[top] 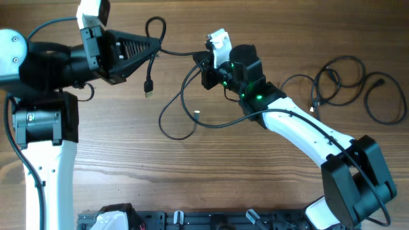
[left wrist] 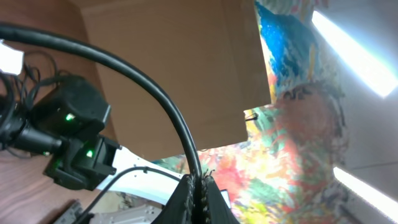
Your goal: Untangle cables
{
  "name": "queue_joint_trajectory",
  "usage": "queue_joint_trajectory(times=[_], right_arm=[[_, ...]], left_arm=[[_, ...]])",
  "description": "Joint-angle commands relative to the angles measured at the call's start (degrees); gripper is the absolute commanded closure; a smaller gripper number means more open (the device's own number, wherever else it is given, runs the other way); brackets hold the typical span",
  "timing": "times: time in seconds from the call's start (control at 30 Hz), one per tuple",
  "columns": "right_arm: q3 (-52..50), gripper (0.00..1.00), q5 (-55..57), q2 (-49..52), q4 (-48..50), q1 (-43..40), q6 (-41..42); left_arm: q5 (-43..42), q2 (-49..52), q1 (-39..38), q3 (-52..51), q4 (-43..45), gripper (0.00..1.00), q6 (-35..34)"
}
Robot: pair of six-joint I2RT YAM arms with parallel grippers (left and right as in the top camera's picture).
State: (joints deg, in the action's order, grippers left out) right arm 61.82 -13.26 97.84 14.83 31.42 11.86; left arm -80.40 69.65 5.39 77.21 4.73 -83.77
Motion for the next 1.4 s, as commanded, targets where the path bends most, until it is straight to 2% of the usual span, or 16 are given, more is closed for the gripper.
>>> queue_joint_trajectory(times=[0.0,0.07,0.23,0.3,0.43,0.63,0.9,1.1,1.2,1.37], right_arm=[[-0.5,0.96,5.7,1.3,-4.3,-0.3,1.8],[-0.4,0.96,8.4,1.3,-8.6,-1.1,1.9],[-0.4,0.96,15.9,1.3,-18.5,-5.0,1.9],[-0.4,0.96,16.3,1.3,-21.2,-7.3,1.8],[-0.4,0.96,15.1,1.3,-25.2,-12.0,1.8],[-0.4,0.96,6.6,1.3,-27.5,-15.1,1.6],[1.1,0.96,1.6,-0.2,-29.0,-15.2,1.6],[7.4,0.96,1.1,-5.5,-35.1,-15.2,1.2],[9.0,0.96,1.6,-8.7,-34.7,-15.2,-3.8],[9.2,0.96,16.5,-13.7,-31.0,-15.2,-5.8]], left_arm=[[2.9,-1.2,2.1,0.1,0.9,0.96,7.5],[3.8,-0.7,4.5,0.1,0.8,0.96,10.1],[4.0,1.9,13.2,0.1,-1.4,0.96,10.3],[4.0,3.3,16.5,0.1,-3.3,0.96,10.7],[4.0,6.2,21.0,0.1,-10.1,0.96,16.5],[4.0,10.5,21.7,0.0,-22.3,0.96,26.2],[5.6,12.6,18.2,0.0,-28.2,0.96,36.0],[20.8,12.6,11.7,0.0,-37.7,0.96,43.1],[29.9,12.6,8.1,0.0,-43.9,0.94,46.9],[47.4,12.7,1.6,0.0,-52.6,0.96,49.1]])
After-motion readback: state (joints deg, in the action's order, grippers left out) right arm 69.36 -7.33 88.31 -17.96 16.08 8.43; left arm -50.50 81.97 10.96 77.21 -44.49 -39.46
